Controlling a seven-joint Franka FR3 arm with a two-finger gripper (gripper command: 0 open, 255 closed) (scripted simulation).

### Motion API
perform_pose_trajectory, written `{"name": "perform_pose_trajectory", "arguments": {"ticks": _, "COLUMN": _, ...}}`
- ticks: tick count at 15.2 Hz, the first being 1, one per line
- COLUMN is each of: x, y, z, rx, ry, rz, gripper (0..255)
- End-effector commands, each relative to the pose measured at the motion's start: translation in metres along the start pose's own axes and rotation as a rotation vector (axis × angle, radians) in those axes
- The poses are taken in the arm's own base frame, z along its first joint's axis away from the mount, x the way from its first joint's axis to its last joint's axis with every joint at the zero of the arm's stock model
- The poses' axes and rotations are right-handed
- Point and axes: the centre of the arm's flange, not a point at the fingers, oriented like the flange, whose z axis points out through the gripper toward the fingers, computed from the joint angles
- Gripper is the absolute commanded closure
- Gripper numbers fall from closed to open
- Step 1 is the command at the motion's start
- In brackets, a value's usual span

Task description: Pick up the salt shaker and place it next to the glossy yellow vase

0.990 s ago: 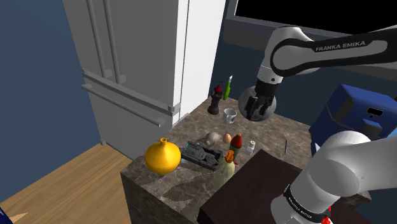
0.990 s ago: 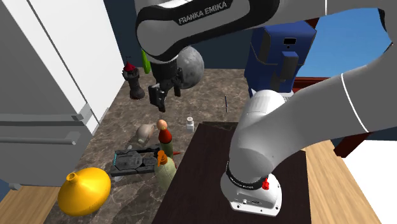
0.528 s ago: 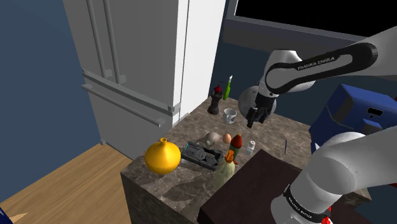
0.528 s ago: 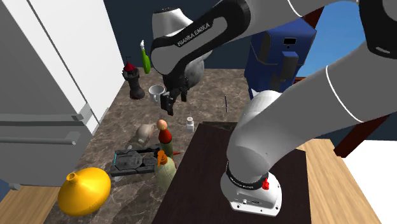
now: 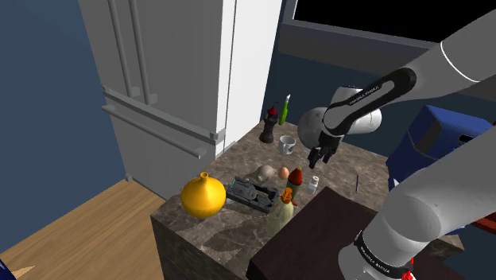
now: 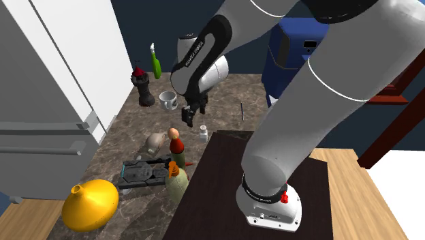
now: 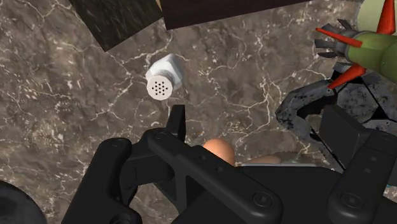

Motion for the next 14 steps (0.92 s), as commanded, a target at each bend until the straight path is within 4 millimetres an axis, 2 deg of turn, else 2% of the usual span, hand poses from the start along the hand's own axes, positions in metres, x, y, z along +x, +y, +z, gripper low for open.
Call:
{"name": "perform_pose_trajectory", "arguments": {"ticks": 1, "x": 0.000, "y": 0.018, "z": 0.021, "rx": -0.004, "ry": 0.007, "rz": 0.005, "gripper": 0}}
{"name": "perform_pose_trajectory", "arguments": {"ticks": 9, "x": 0.014, "y": 0.084, "z": 0.101, "rx": -0.012, "ry": 0.028, "rz": 0.028, "gripper": 0}}
{"name": "perform_pose_trajectory", "arguments": {"ticks": 10, "x": 0.014, "y": 0.084, "z": 0.101, "rx": -0.012, "ry": 0.028, "rz": 0.028, "gripper": 0}}
{"name": "perform_pose_trajectory", "arguments": {"ticks": 14, "x": 0.014, "y": 0.084, "z": 0.122, "rx": -0.012, "ry": 0.028, "rz": 0.028, "gripper": 0}}
